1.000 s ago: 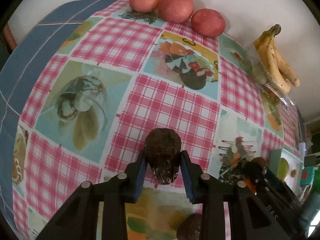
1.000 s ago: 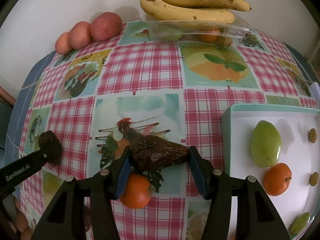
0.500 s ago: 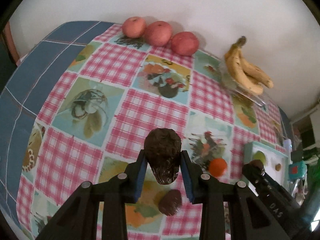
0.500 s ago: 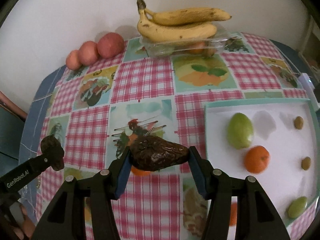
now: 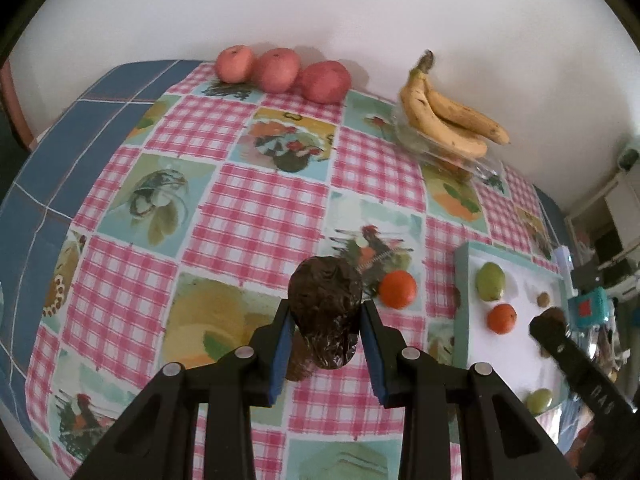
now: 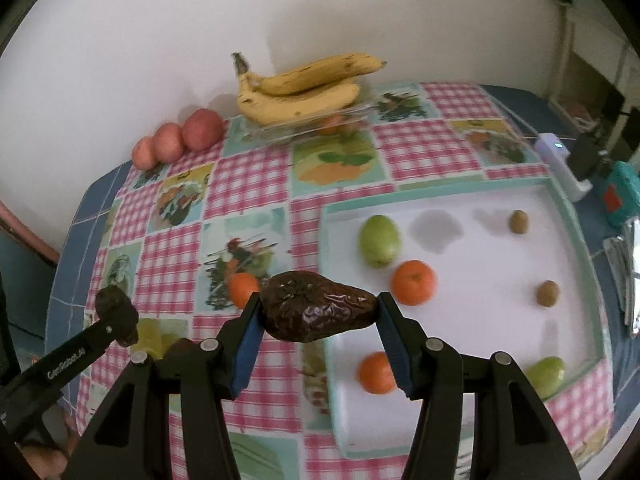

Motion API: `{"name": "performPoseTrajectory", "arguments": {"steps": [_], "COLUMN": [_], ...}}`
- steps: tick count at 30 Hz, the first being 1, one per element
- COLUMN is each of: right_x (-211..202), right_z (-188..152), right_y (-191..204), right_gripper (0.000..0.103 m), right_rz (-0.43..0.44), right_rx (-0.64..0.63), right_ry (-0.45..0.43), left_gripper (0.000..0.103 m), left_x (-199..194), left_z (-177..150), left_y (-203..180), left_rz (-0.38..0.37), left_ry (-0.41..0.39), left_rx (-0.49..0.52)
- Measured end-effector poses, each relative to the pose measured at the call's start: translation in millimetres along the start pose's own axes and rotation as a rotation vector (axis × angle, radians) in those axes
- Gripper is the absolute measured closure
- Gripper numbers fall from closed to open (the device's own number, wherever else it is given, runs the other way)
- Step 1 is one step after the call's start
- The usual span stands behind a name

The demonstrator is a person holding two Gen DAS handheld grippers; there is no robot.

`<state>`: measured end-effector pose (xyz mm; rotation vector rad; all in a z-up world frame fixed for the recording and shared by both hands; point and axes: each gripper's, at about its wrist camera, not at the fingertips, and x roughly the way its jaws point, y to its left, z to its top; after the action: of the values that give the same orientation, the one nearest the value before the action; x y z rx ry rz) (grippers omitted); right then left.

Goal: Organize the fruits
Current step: 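Carry both avocados over the white tray and open both tools to release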

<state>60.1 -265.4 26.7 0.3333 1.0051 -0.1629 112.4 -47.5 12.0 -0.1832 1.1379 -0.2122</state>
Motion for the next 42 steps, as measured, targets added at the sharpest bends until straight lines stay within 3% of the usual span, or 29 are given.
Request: {"name": "performPoseTrajectory", "arguments": {"steps": [7,13,19,22,42], "right_x": [-10,-8,-11,-10,56], "right_z": [3,4,5,6,6], "right_y": [-46,-96,-139,-153,-163], "right_gripper": [0.046,0.046,0.046,0.046,0.045], "right_rz": [-0.04,-0.151,-0.191,-0.184,-0.197], "right_rx": [0.078,0.154,0.242,0.268,0.253], "right_ry": [-0.011,0.004,-0.004,-0.019,0.044], "left_gripper": [0.068,0.068,0.068,0.068,0.068], "left_x": [9,20,31,41,97], "left_z": [-12,-28,-52,-57,-57], "left_y": [-33,-73,-133,-157,-182], "left_rz": [0.021,-0.037,-0.141,-0.142,-0.117], "left_ry": [0.021,0.048,0.071,0.063,0.106], "left_rx": [0.094,0.187,0.339,0.409,0.468]}}
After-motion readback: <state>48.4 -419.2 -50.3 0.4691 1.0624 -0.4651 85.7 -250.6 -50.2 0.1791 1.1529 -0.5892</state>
